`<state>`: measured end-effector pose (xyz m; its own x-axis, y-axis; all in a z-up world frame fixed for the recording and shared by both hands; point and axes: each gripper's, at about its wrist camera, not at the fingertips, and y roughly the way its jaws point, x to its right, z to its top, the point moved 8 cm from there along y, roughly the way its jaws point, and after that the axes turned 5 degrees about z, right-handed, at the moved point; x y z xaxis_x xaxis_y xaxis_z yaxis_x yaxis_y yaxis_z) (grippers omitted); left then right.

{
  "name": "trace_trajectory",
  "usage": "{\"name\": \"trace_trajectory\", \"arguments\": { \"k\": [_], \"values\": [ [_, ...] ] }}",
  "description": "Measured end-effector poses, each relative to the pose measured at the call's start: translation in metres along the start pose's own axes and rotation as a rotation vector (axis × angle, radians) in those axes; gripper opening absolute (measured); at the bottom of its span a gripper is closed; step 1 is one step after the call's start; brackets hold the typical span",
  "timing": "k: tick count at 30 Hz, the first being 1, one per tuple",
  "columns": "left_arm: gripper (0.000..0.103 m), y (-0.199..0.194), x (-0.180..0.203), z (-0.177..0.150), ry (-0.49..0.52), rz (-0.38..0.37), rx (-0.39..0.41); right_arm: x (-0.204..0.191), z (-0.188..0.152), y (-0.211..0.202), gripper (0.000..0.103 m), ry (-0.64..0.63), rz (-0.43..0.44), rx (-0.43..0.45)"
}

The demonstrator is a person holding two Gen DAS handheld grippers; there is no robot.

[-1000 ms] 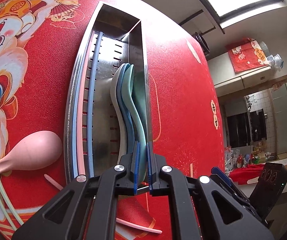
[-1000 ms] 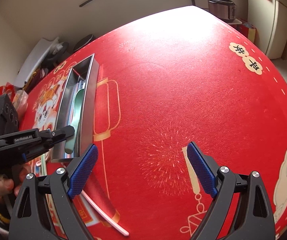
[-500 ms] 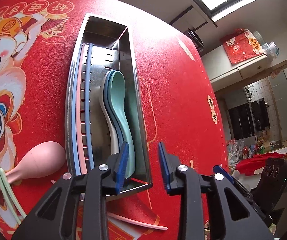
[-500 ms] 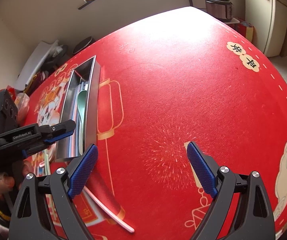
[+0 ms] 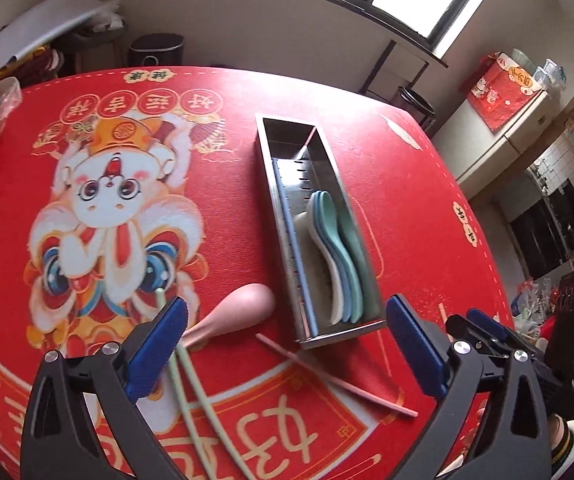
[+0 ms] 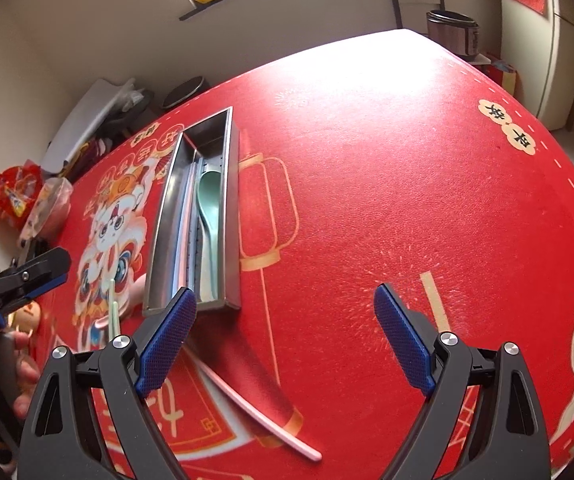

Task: Flip cup upside down
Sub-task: 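Move the open left gripper to the green chopsticks on the mat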

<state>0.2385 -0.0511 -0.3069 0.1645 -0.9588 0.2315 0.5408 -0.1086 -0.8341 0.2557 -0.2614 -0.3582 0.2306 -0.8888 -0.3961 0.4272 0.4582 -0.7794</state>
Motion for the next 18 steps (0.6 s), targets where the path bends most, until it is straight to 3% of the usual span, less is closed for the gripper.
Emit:
{"name": "trace_trajectory", "arguments": {
  "k": [7,13,18],
  "values": [
    [0.097,-0.022,-0.058,-0.032,-0.007,0.135,0.072,-0.029,-0.019,0.014,0.087,-0.109,-0.022,-0.047],
    [0.097,-0.020,-0.092,-0.064,-0.043,0.202,0.061,-0.047,-0.042,0.032,0.087,-0.197,-0.036,-0.115],
    [0.097,-0.005,-0.098,-0.086,-0.030,0.242,0.013,-0.057,-0.055,0.042,0.087,-0.245,-0.036,-0.163]
  ]
}}
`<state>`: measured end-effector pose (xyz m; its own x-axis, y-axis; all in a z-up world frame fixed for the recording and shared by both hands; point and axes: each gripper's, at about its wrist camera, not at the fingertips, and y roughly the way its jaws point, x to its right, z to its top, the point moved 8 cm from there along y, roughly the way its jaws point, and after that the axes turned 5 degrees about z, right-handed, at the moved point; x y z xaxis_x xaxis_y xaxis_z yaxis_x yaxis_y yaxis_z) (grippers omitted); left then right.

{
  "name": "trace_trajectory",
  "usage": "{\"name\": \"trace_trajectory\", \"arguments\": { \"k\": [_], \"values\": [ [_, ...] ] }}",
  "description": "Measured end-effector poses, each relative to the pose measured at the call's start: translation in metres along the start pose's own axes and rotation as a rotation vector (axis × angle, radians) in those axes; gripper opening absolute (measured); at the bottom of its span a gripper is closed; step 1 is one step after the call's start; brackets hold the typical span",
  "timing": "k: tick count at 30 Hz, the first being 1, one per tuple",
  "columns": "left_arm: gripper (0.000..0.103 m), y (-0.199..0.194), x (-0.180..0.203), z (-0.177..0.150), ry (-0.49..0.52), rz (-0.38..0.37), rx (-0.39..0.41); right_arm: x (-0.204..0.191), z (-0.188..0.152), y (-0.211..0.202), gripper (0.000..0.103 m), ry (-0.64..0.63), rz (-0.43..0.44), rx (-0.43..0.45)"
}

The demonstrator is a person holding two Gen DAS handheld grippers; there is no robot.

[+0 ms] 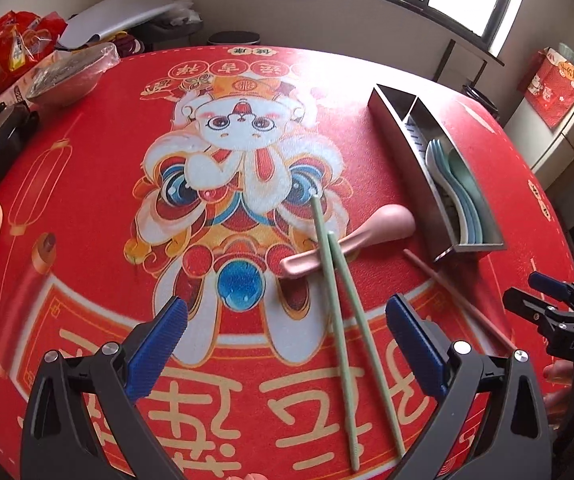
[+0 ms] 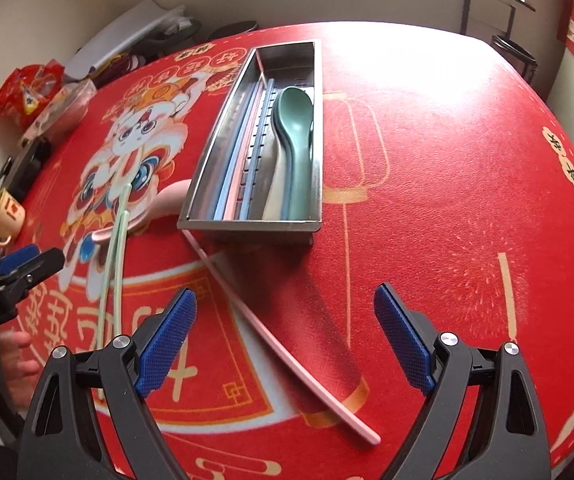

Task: Flip cup upside down
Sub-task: 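Move the open left gripper to the green chopsticks on the mat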

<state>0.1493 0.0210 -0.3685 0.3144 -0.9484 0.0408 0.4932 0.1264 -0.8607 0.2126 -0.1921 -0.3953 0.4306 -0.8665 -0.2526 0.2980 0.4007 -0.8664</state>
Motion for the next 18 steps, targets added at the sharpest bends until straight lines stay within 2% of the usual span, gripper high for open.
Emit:
{"name": "trace_trajectory", "arguments": {
  "k": [12,14,18],
  "values": [
    [0.097,0.040,-0.004,-0.025,0.030,0.088,-0.112,0.011,-0.010,0.006,0.087,0.017,-0.005,-0.045],
    [0.097,0.043,-0.002,-0.027,0.026,0.077,-0.119,0.014,-0.011,0.006,0.087,0.025,-0.006,-0.048],
    [0.097,0.047,0.000,-0.028,0.060,0.123,-0.129,0.019,-0.014,0.007,0.087,0.038,-0.009,-0.053]
  ]
}}
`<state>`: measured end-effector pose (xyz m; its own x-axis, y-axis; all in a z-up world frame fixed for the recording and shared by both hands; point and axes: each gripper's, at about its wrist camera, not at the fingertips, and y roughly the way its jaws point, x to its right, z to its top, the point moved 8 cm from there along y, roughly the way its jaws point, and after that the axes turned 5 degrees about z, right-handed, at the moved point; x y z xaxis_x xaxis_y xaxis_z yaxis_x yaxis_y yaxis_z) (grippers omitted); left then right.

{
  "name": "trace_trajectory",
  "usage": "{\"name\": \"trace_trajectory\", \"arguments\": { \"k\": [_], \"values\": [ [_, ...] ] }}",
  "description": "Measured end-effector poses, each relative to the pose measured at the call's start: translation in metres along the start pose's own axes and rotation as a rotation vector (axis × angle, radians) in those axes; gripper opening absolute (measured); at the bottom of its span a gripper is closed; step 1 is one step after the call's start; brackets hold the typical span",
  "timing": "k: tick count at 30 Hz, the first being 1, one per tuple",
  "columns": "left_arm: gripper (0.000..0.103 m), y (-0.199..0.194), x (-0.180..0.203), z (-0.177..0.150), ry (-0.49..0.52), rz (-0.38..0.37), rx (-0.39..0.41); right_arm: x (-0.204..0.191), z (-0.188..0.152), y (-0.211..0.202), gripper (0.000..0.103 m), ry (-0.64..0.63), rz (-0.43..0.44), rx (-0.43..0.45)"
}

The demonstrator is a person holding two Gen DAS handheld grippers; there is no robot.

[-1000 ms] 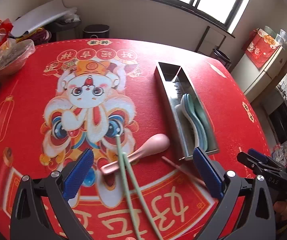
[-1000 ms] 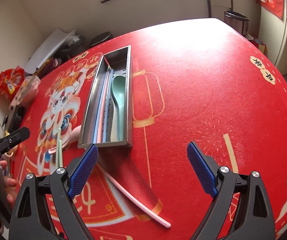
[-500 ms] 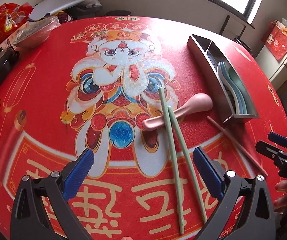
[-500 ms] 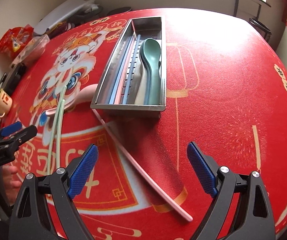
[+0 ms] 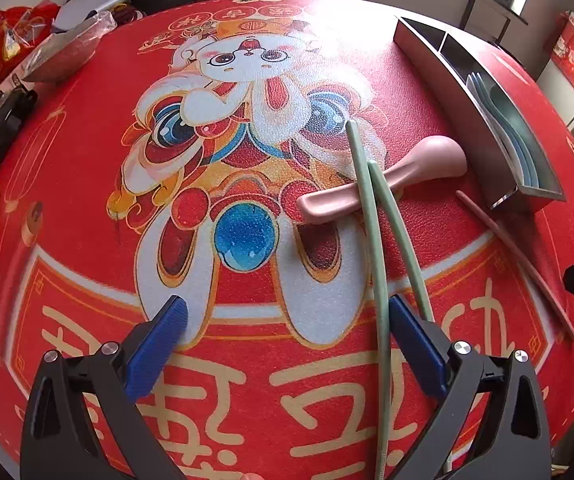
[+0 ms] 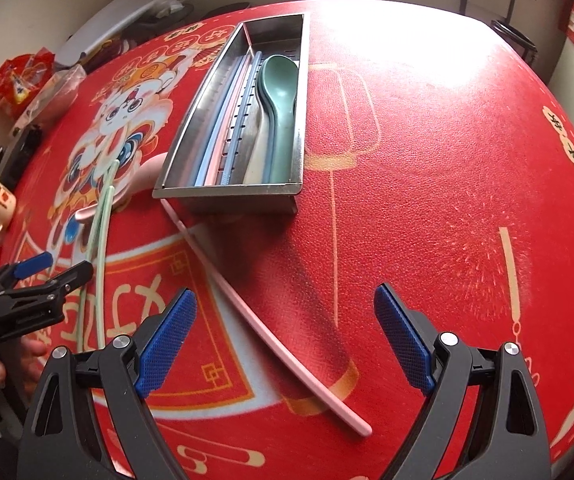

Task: Flip cup upside down
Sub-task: 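Move the open left gripper to the green chopsticks on the mat, then close the left gripper on one green chopstick and lift it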

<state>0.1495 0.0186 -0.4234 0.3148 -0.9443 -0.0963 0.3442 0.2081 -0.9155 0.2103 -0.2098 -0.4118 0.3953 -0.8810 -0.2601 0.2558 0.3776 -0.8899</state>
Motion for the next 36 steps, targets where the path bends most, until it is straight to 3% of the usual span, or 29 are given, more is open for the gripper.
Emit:
{"name": "trace_trajectory", "arguments": {
  "k": [28,30,36],
  "values": [
    [0.098,0.000,0.001,0.001,-0.020,0.015,-0.024,0.013,-0.017,0.013,0.087,0.031,-0.001,-0.077],
    [0.095,-0.001,0.002,0.000,-0.009,0.006,-0.021,0.013,-0.017,0.013,0.087,0.028,-0.001,-0.076],
    [0.062,-0.011,0.014,0.004,0.032,-0.049,0.013,0.011,-0.019,0.015,0.087,0.002,-0.026,-0.081]
  ]
}}
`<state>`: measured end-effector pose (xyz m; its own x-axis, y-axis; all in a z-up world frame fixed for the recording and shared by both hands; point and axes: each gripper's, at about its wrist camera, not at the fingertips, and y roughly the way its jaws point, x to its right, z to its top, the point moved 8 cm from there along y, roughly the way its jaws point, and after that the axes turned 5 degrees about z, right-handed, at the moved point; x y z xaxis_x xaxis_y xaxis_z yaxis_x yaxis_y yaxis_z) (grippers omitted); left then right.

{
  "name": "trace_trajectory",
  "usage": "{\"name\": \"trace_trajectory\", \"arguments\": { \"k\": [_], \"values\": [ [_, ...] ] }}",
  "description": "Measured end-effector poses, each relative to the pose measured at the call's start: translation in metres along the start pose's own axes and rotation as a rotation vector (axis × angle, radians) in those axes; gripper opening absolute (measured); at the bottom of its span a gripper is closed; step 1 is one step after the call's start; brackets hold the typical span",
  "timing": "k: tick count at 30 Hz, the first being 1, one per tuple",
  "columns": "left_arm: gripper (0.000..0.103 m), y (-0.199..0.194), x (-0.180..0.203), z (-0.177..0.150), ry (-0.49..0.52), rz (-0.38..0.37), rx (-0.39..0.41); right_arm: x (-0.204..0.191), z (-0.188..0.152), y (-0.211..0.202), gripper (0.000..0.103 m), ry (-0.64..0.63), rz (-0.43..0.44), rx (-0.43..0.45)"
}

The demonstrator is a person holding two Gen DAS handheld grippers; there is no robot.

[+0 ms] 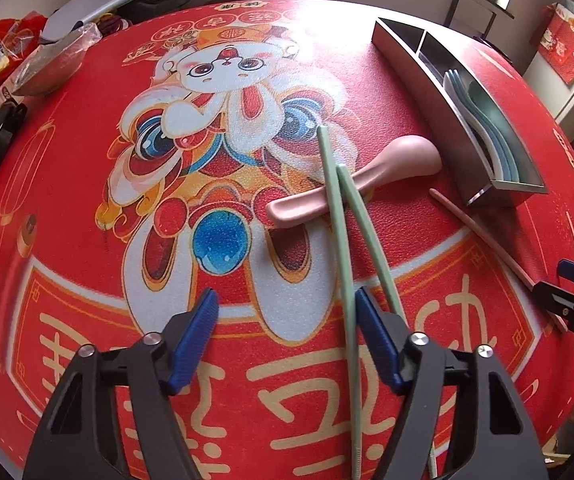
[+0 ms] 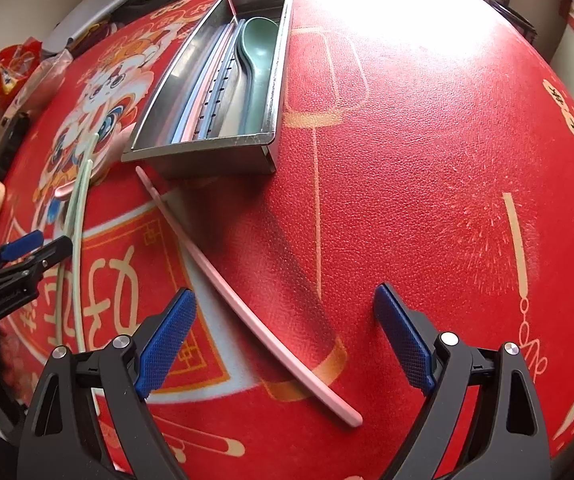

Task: Flip cup upside down
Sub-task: 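Close the left gripper on one green chopstick and lift it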

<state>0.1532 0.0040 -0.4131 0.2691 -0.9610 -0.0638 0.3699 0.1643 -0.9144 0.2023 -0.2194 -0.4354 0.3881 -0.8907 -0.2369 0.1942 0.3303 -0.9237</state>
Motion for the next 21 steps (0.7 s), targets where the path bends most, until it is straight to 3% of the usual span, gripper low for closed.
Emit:
{"name": "trace_trajectory", "arguments": {
  "k": [8,12,14,21],
  "values": [
    [0.030,-0.002,0.017,0.004,0.066,-0.047,0.022,-0.004,-0.001,0.003,0.088,-0.021,-0.022,-0.003],
    [0.019,-0.003,0.022,0.005,0.106,-0.049,0.034,-0.007,-0.002,0.005,0.088,-0.047,-0.049,-0.010],
    [0.008,-0.003,0.023,0.004,0.109,-0.060,0.028,-0.008,-0.002,0.007,0.088,-0.061,-0.066,-0.015],
    [0.006,-0.005,0.005,-0.005,0.020,-0.112,-0.007,-0.010,-0.002,0.011,0.090,-0.069,-0.100,-0.024]
  ]
}}
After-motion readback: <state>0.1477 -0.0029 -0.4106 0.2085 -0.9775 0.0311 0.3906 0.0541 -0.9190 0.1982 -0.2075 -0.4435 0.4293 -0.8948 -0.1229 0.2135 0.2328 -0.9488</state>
